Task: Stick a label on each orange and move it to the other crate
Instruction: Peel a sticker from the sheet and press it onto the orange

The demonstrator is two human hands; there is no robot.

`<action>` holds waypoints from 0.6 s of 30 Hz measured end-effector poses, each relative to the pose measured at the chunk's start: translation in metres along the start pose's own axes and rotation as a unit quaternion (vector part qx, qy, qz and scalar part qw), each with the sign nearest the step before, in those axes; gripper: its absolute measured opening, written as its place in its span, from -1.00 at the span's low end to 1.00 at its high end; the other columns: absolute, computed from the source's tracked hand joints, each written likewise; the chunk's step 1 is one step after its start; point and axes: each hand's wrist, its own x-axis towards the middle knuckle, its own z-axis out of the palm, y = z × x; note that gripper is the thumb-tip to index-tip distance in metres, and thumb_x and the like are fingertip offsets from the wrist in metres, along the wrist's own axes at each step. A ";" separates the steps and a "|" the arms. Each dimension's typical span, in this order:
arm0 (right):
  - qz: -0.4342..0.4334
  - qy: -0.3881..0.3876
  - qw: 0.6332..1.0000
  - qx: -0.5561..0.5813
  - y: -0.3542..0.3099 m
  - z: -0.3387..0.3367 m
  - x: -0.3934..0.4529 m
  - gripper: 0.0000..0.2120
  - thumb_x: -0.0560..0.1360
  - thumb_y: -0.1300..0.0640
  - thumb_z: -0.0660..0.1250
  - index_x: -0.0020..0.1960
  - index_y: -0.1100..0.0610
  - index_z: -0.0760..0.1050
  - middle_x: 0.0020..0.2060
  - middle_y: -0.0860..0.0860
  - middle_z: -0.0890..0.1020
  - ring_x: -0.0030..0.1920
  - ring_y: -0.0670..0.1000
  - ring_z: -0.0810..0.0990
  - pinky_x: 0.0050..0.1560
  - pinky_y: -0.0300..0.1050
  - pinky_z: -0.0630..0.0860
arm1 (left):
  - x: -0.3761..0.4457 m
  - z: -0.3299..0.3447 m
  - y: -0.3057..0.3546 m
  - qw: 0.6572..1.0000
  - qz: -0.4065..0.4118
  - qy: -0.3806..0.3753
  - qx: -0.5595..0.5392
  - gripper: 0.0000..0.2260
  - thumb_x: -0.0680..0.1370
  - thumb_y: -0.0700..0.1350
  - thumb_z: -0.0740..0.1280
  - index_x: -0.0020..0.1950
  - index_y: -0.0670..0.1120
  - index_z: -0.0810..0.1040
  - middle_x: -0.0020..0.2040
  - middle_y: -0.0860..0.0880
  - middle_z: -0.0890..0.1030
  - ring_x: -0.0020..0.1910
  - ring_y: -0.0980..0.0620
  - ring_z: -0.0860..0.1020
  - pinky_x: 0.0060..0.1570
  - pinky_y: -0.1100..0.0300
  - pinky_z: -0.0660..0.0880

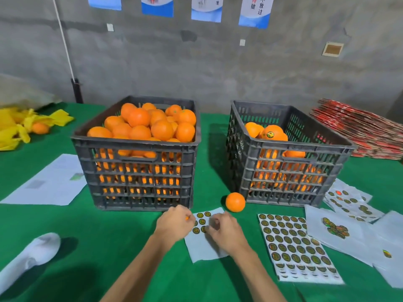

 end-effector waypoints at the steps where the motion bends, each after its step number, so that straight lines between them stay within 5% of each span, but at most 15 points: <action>1: 0.012 -0.022 1.000 -0.007 0.002 0.001 0.001 -0.76 0.57 -0.05 0.41 0.04 0.13 0.58 0.04 0.04 0.52 0.01 0.08 0.54 0.07 -0.03 0.50 | 0.001 0.000 0.002 1.000 0.008 -0.010 0.011 -0.75 0.58 -0.10 0.19 -0.16 0.05 0.64 -0.12 0.08 0.71 -0.20 -0.01 0.57 -0.10 0.11 0.58; 5: 0.008 -0.034 0.999 0.010 0.009 0.001 0.005 -0.60 0.52 -0.12 0.47 0.19 0.15 0.62 0.05 0.05 0.50 0.05 0.07 0.49 0.03 -0.09 0.39 | 0.006 0.003 0.007 0.996 0.034 -0.038 0.067 -0.76 0.59 -0.11 0.20 -0.16 0.01 0.63 -0.09 0.05 0.70 -0.15 -0.03 0.61 0.00 0.10 0.56; 7: -0.005 -0.035 0.999 0.010 0.011 0.002 0.005 -0.55 0.52 -0.12 0.47 0.29 0.12 0.61 0.07 0.04 0.50 0.07 0.06 0.50 0.04 -0.08 0.41 | 0.007 0.007 0.010 0.993 0.040 -0.049 0.101 -0.78 0.60 -0.05 0.25 0.08 0.10 0.69 0.07 0.04 0.68 0.06 -0.05 0.64 0.11 0.10 0.52; 10: -0.016 -0.029 0.999 0.014 0.012 0.006 0.000 -0.58 0.53 -0.12 0.46 0.32 0.06 0.61 0.04 0.00 0.50 0.05 0.03 0.52 0.06 -0.05 0.47 | 0.010 0.017 0.011 0.988 0.037 -0.059 0.135 -0.60 0.60 0.02 0.32 0.44 0.19 0.51 0.37 0.05 0.55 0.31 -0.02 0.55 0.31 0.05 0.44; 18: -0.018 0.000 1.000 -0.014 0.007 0.010 -0.001 -0.74 0.54 -0.12 0.45 0.17 -0.04 0.67 -0.01 -0.14 0.55 -0.02 -0.03 0.54 -0.12 -0.10 0.41 | 0.013 0.017 0.009 0.991 0.022 -0.066 0.117 -0.58 0.58 0.07 0.38 0.45 0.24 0.50 0.36 0.07 0.56 0.28 0.01 0.55 0.29 0.05 0.45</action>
